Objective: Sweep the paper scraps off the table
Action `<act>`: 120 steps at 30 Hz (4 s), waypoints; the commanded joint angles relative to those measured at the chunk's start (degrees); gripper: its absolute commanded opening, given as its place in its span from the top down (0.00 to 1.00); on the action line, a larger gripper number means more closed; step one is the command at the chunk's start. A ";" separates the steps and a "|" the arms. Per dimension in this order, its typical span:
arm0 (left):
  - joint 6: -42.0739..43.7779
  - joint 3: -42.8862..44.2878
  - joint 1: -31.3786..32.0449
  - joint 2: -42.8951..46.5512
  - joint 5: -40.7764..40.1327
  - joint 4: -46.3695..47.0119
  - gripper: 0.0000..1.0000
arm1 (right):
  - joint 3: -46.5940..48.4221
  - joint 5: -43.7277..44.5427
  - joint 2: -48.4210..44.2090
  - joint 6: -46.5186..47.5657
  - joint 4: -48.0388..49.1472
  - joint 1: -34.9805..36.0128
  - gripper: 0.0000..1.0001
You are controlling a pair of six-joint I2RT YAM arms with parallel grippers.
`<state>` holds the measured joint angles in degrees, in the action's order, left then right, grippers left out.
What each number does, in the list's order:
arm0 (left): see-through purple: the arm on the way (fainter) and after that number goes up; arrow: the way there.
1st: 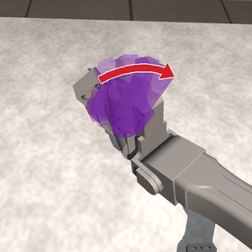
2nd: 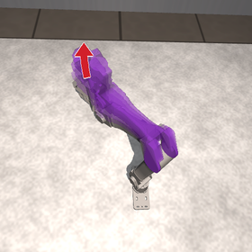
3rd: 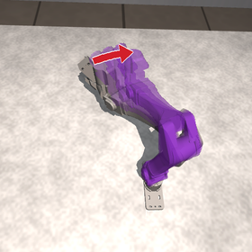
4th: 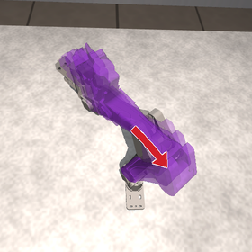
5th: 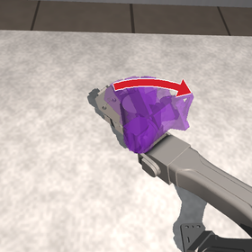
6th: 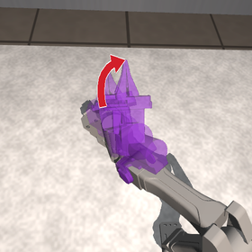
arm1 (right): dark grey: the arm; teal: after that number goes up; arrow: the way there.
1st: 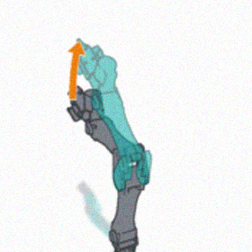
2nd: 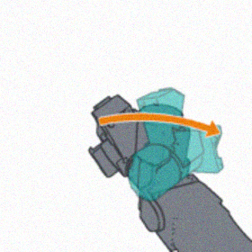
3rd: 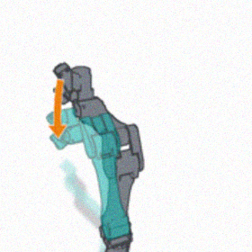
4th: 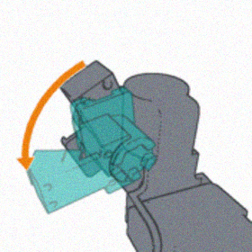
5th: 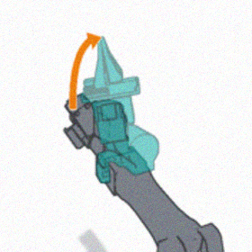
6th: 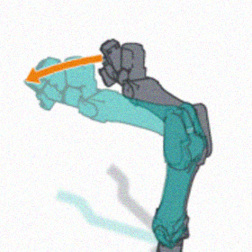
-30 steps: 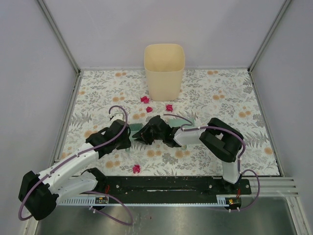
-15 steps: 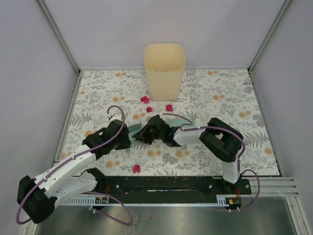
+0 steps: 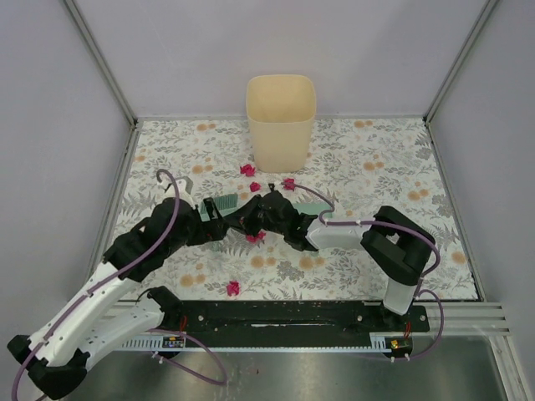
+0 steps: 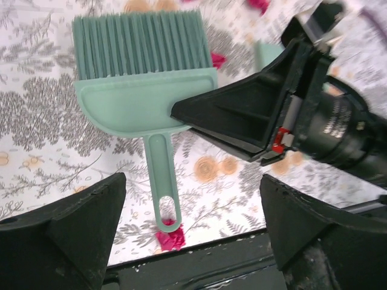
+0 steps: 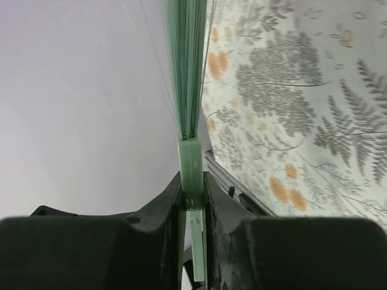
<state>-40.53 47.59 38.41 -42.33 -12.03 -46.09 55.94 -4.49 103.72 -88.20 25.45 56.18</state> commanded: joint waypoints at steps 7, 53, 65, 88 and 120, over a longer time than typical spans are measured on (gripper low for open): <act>0.28 9.88 0.08 10.24 -1.24 0.47 0.03 | -2.24 4.14 -6.33 -2.32 17.52 -0.20 1.00; -11.85 -14.63 0.00 18.78 7.02 52.93 0.39 | -11.56 26.02 -12.05 2.86 64.20 2.44 1.00; -13.34 -16.92 0.70 16.14 6.94 60.32 0.53 | -11.47 28.84 -12.14 3.48 64.20 3.05 1.00; -12.20 -16.92 3.33 14.29 1.84 62.17 0.71 | -12.79 30.86 -12.23 3.74 64.28 3.49 1.00; -8.51 -10.07 4.65 13.49 -4.84 48.20 1.00 | -16.74 28.84 -15.04 11.30 64.20 3.49 0.99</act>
<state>-51.96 32.84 43.07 -30.06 -12.95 5.04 40.58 24.84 91.50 -83.37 77.30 59.11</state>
